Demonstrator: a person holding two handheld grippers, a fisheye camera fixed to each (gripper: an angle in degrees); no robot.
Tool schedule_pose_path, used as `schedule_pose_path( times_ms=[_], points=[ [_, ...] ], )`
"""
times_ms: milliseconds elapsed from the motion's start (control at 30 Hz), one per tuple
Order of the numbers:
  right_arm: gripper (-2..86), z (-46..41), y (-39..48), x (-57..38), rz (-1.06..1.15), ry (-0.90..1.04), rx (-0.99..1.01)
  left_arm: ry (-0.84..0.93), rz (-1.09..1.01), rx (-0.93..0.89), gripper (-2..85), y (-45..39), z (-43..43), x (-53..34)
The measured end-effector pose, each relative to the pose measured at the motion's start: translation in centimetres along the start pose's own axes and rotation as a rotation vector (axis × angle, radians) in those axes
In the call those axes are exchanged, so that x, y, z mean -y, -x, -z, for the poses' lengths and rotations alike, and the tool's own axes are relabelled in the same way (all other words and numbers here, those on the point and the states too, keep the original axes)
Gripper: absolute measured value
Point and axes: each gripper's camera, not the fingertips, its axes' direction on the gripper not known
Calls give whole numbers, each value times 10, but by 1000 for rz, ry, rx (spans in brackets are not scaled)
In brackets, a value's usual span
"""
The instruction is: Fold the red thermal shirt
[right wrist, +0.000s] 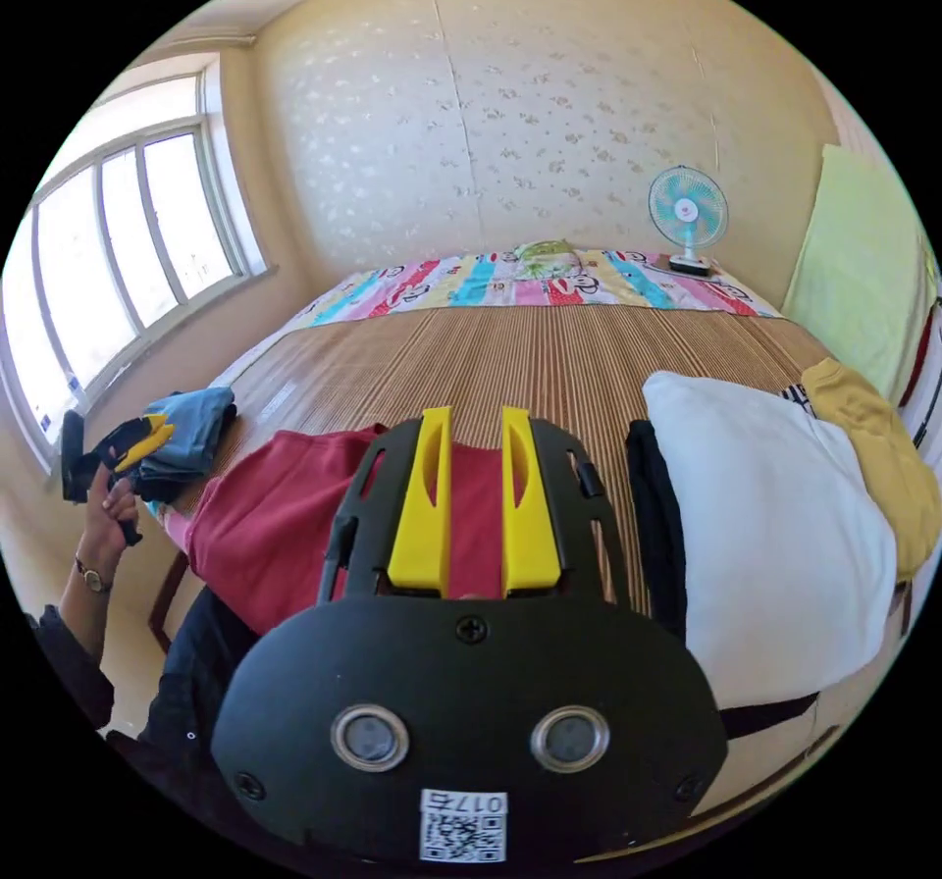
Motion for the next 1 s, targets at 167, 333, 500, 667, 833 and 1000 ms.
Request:
schedule_pose_path(
  times_ms=[167,333,500,667,833,1000],
  points=[
    [76,-7,24,-52,-26,21,96,55,227,-9,191,42,-16,-98],
    [60,-95,41,-127,196,106,-190,87,413,-213,209,76,-61,-137],
    [40,-111,63,-146,311,-13,-363,76,435,-274,114,68,-83,-120],
    [33,-110,14,-133,125,-55,-110,3,216,-161,59,-12,-80,-90],
    [27,-123,6,-122,168,-65,-162,27,-301,-109,51,-161,-132,-84],
    [25,-128,-26,-105,108,-62,-87,316,-622,-295,52,-263,-232,-151]
  ],
)
